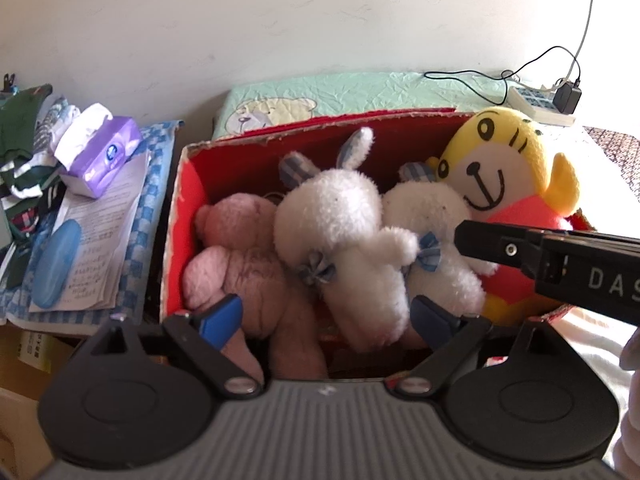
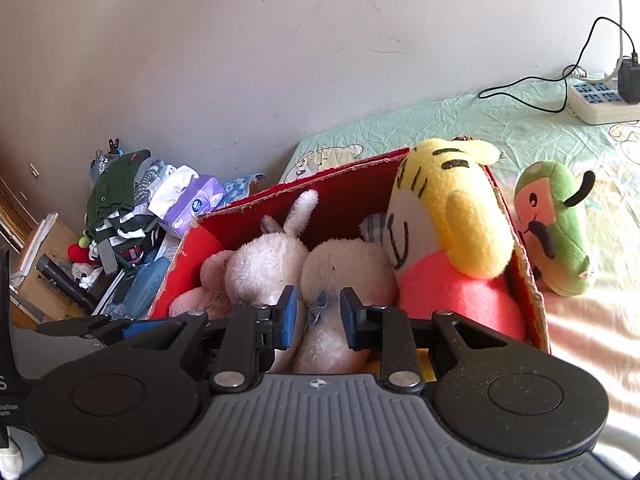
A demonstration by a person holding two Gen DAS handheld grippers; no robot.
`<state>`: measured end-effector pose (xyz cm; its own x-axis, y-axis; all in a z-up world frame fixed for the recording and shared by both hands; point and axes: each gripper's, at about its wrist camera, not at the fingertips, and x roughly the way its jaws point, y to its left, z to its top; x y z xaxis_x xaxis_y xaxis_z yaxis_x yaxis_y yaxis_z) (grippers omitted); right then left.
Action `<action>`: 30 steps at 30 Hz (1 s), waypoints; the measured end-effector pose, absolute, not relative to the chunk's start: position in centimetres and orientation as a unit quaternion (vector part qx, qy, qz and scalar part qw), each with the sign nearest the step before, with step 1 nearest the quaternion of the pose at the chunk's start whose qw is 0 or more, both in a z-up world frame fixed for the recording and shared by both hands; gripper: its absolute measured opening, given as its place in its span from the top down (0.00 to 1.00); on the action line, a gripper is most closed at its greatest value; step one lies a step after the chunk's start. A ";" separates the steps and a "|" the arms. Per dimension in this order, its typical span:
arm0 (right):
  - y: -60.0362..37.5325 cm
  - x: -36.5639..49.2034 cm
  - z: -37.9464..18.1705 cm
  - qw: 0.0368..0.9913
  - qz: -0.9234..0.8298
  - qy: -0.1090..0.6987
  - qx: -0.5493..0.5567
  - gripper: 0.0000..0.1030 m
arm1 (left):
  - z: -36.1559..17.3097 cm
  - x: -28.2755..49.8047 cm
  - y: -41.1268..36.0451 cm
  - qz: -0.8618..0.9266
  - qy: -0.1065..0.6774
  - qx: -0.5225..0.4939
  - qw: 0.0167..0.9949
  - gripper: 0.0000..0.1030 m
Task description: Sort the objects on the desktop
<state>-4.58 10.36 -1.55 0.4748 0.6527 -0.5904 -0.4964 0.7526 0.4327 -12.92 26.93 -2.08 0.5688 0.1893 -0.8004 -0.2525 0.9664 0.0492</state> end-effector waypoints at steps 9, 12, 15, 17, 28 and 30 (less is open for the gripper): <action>10.0 -5.7 -1.6 0.860 0.328 0.381 0.090 0.74 | -2.3 -13.3 26.7 0.144 0.457 -0.035 0.877 0.07; 9.9 -5.8 -1.7 0.861 0.327 0.380 0.087 0.74 | -2.3 -13.4 26.5 0.150 0.456 -0.031 0.877 0.06; 9.9 -6.1 -1.7 0.862 0.327 0.378 0.086 0.74 | -2.3 -13.5 26.5 0.155 0.455 -0.031 0.876 0.05; 9.9 -6.1 -1.8 0.863 0.325 0.378 0.084 0.74 | -2.4 -13.4 26.5 0.160 0.457 -0.032 0.874 0.05; 9.8 -6.2 -2.2 0.865 0.319 0.379 0.082 0.75 | -2.8 -13.4 26.8 0.171 0.455 -0.046 0.873 0.04; 9.8 -6.3 -2.2 0.866 0.318 0.378 0.081 0.75 | -2.9 -13.3 27.0 0.174 0.456 -0.055 0.871 0.03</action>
<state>-6.28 9.77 -2.25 0.5123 0.6117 -0.6029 -0.4900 0.7846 0.3797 -13.34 27.01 -2.92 0.5236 0.2533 -0.8134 -0.3533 0.9334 0.0632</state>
